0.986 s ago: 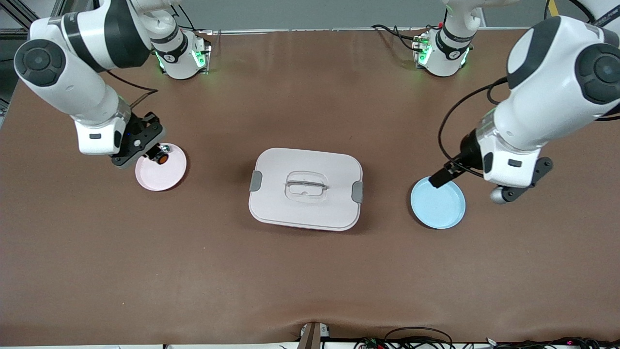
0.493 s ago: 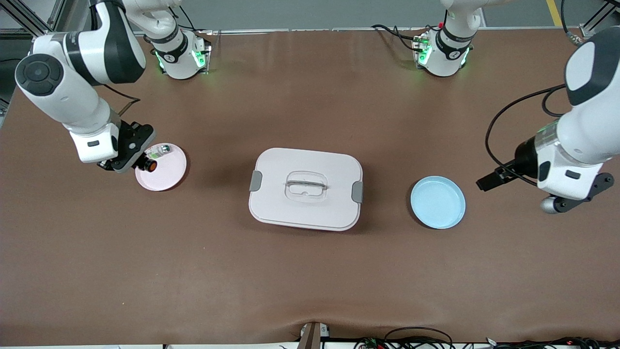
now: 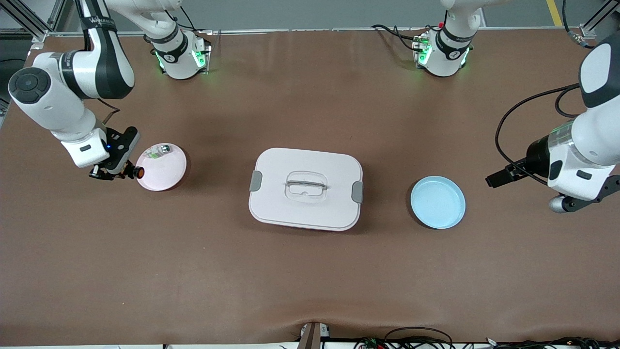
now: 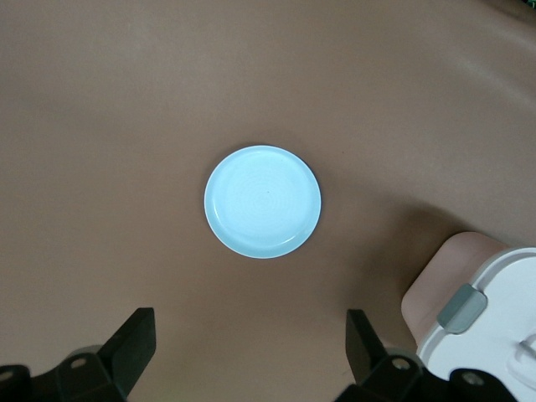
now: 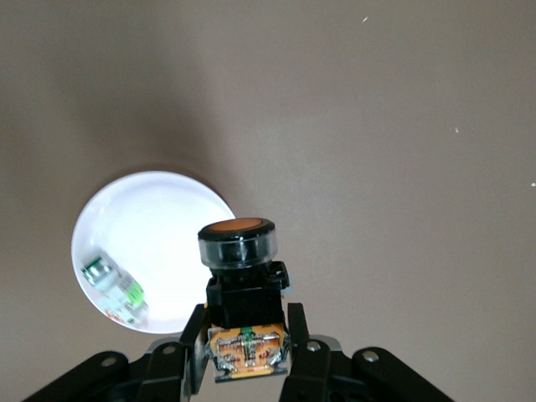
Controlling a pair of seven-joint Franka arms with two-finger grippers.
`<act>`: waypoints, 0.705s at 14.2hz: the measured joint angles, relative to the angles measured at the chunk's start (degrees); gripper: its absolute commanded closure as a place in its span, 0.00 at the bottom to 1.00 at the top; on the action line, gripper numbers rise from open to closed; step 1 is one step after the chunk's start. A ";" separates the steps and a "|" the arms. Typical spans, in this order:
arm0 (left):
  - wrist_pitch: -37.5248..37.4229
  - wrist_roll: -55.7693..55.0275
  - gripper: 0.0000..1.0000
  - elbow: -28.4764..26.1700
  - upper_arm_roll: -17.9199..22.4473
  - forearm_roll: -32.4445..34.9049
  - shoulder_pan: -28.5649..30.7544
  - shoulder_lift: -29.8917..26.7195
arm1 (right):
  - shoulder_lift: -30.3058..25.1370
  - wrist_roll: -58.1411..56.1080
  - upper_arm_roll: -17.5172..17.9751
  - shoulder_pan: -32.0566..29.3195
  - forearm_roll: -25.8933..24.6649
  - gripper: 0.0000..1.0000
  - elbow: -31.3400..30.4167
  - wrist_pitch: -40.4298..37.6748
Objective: Transfer orange switch to right arm and place
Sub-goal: 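Lower the switch with the right gripper onto the pink dish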
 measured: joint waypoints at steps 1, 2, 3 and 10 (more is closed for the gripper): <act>-0.01 2.34 0.00 0.05 0.29 0.00 -0.02 -0.34 | 0.25 -1.81 0.01 -0.36 0.00 1.00 -0.78 0.47; -0.18 5.38 0.00 0.04 1.28 0.00 -0.57 -0.96 | 0.67 -2.86 0.02 -0.46 0.00 1.00 -1.40 0.66; -0.41 8.86 0.00 -0.01 3.58 0.00 -2.04 -1.72 | 1.28 -3.31 0.06 -0.46 0.00 1.00 -1.80 0.77; -0.98 20.38 0.00 -6.94 13.34 0.00 -8.71 -10.39 | 6.06 -3.80 0.10 -0.68 0.00 0.99 -5.58 6.46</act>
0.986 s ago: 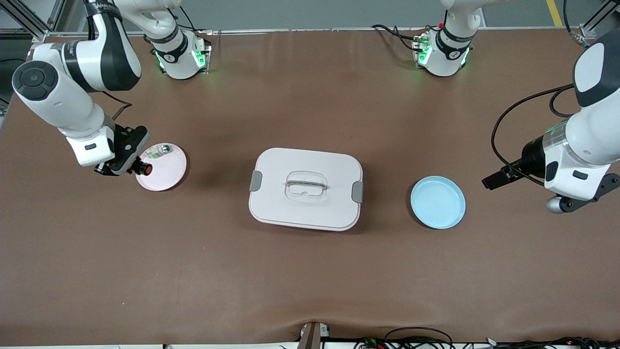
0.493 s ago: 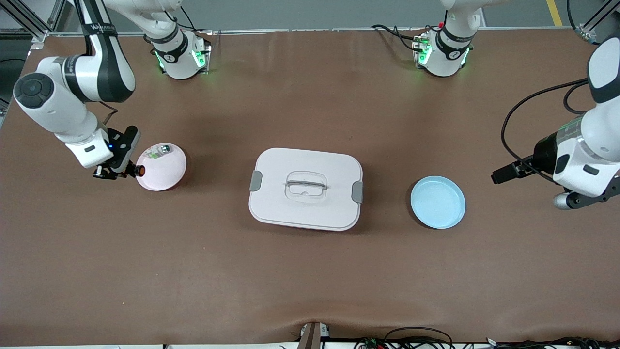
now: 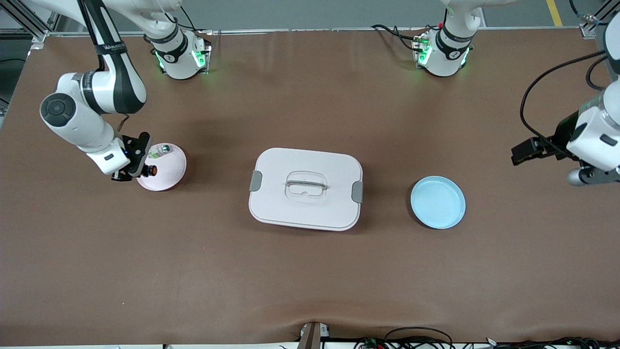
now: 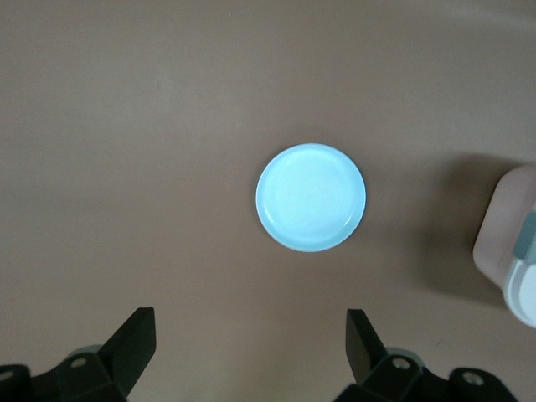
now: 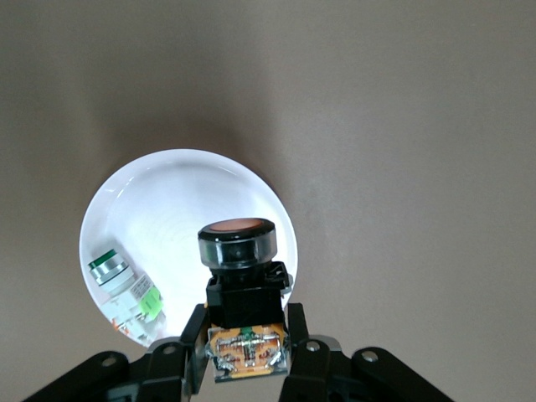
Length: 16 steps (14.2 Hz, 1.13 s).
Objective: Transfer orange switch to right arm and place
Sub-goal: 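Lower the switch with the right gripper onto the pink dish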
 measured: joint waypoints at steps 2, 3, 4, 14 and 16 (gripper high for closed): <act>0.05 1.41 0.00 -3.10 0.22 0.00 -0.40 -3.01 | 1.31 -0.13 0.00 -0.39 -0.01 0.99 -1.17 2.51; 0.11 2.82 0.00 -3.92 1.35 0.00 -1.33 -3.82 | 2.07 -0.57 0.00 -0.67 -0.03 0.99 -1.36 3.52; 0.22 4.36 0.00 -4.35 3.33 -0.01 -2.67 -4.26 | 2.83 -1.53 0.01 -1.09 -0.03 0.99 -1.40 4.42; 7.99 8.65 0.00 -10.73 8.73 -2.23 -4.26 -8.91 | 9.00 -5.72 0.02 -3.45 -0.03 0.99 -5.00 16.31; 8.06 8.76 0.00 -12.00 8.72 -2.23 -4.27 -10.82 | 9.36 -5.74 0.04 -3.45 -0.03 0.99 -5.76 17.32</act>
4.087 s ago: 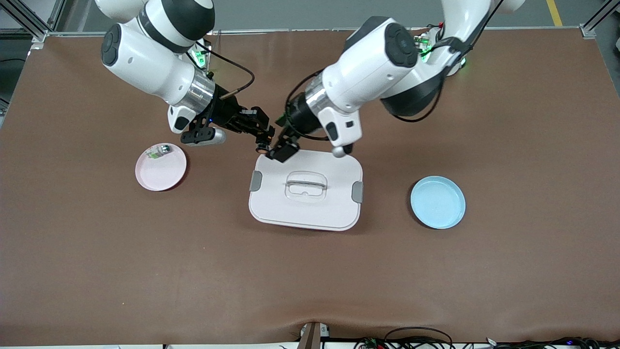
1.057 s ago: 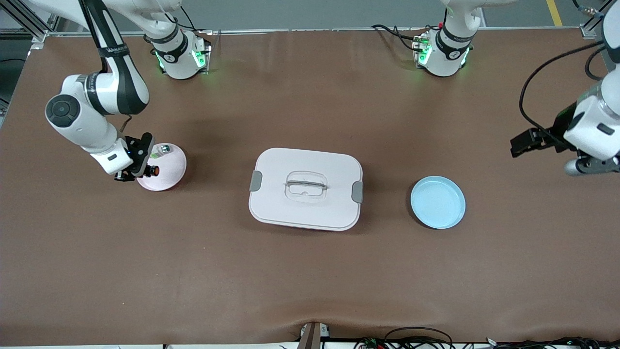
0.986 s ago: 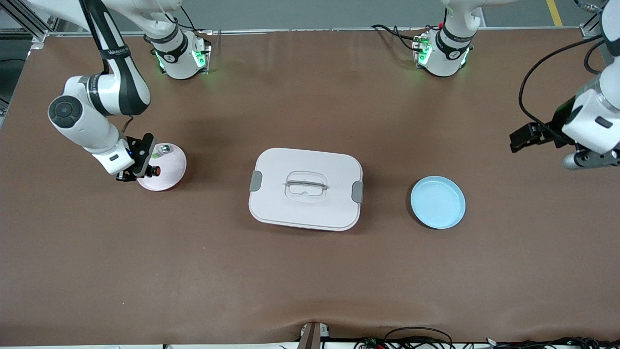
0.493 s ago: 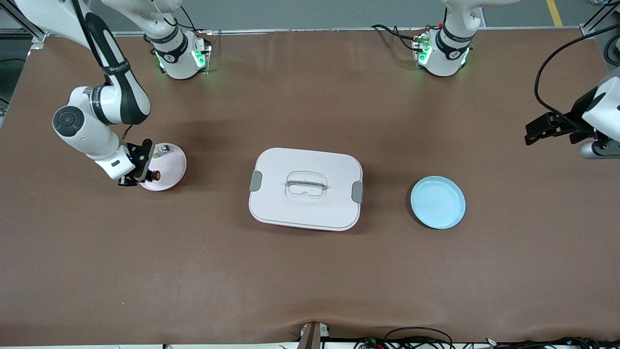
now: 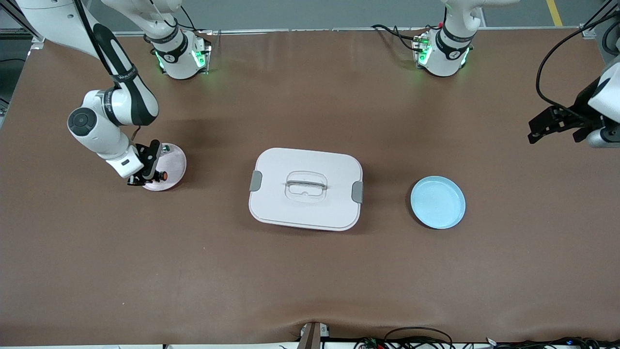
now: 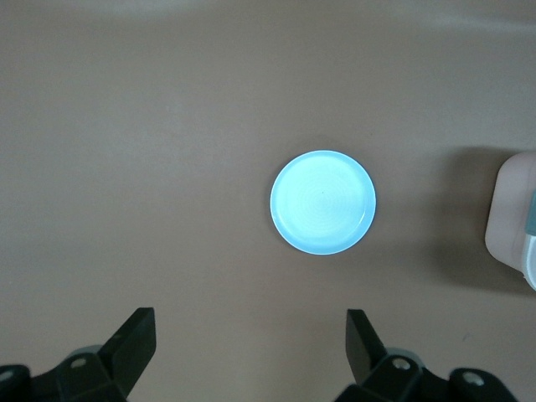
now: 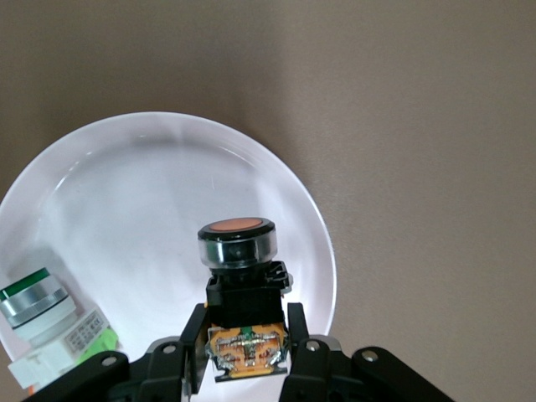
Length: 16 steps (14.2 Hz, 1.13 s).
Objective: Transfer orange switch to right arm and place
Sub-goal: 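Lower the switch with the right gripper onto the pink dish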
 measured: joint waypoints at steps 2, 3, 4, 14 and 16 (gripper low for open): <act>0.01 0.08 0.00 -1.14 -0.01 -0.13 -0.03 -1.78 | 0.53 -0.02 0.02 0.00 0.00 0.98 -0.45 0.24; 0.03 0.08 0.00 -1.53 -0.02 -0.22 -0.10 -2.34 | 0.85 -0.02 0.03 0.00 0.00 0.94 -0.69 0.38; 0.08 0.08 0.00 -1.82 -0.05 -0.24 -0.18 -2.65 | 1.19 -0.03 0.04 0.00 0.00 0.93 -0.94 0.80; -4.10 -0.04 0.00 -1.96 -0.68 -0.25 -0.31 -5.14 | 1.86 0.91 0.04 -0.02 0.01 0.00 -1.07 1.97; -5.92 -0.07 0.00 -2.06 -0.83 -0.25 -0.31 -5.76 | 1.68 1.35 0.05 -0.04 0.02 0.00 -0.88 1.97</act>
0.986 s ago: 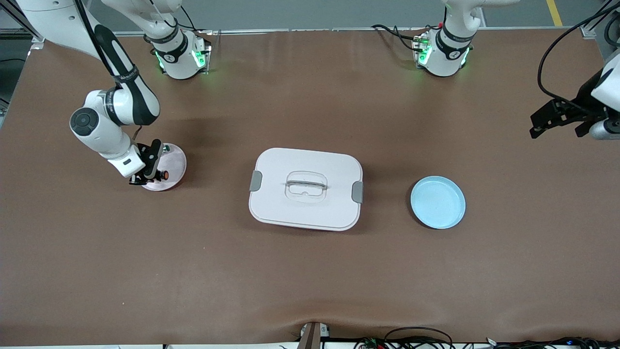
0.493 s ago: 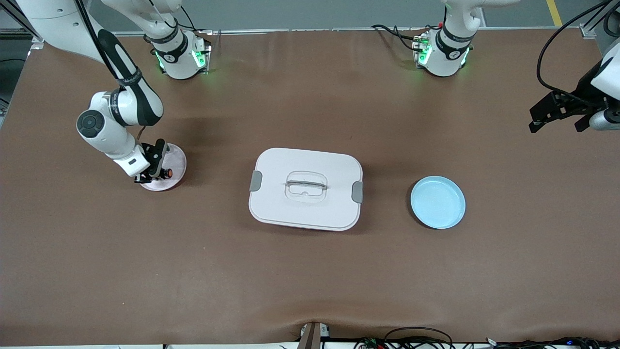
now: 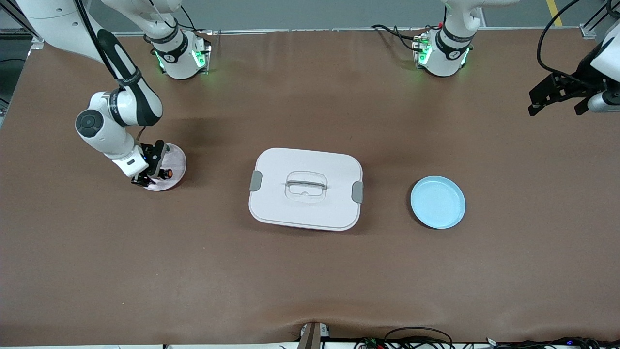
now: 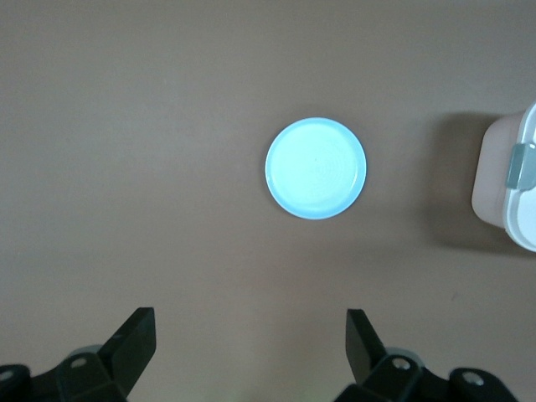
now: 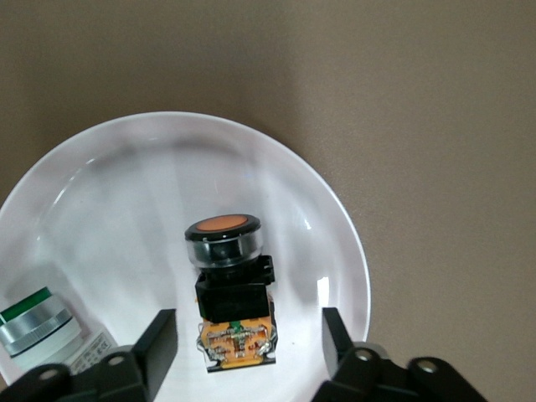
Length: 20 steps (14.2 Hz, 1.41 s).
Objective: Transfer orange switch to right arm and place
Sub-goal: 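Lower the switch with the right gripper onto the pink dish, then open the right gripper to release the switch on the dish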
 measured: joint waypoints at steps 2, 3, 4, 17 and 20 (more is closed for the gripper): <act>-0.66 0.00 0.00 -0.03 -0.12 0.00 0.01 -0.05 | -0.24 0.04 0.12 0.00 0.00 0.00 1.00 -0.52; -0.66 0.00 0.00 -0.04 -0.58 -0.01 0.03 -0.05 | -0.38 0.05 0.14 0.00 0.00 0.00 2.01 -1.43; -0.66 0.00 0.00 -0.04 -1.41 -0.02 0.04 -0.05 | -0.50 0.06 0.17 0.00 0.00 0.00 2.99 -2.33; -0.72 0.04 0.00 0.70 -2.43 -0.02 1.60 0.01 | -5.73 26.16 0.42 0.00 0.38 0.00 9.67 -21.21; -1.11 -0.03 0.00 0.87 -2.42 -0.02 2.69 0.05 | -7.33 40.04 0.32 -0.34 0.42 0.00 9.17 -21.52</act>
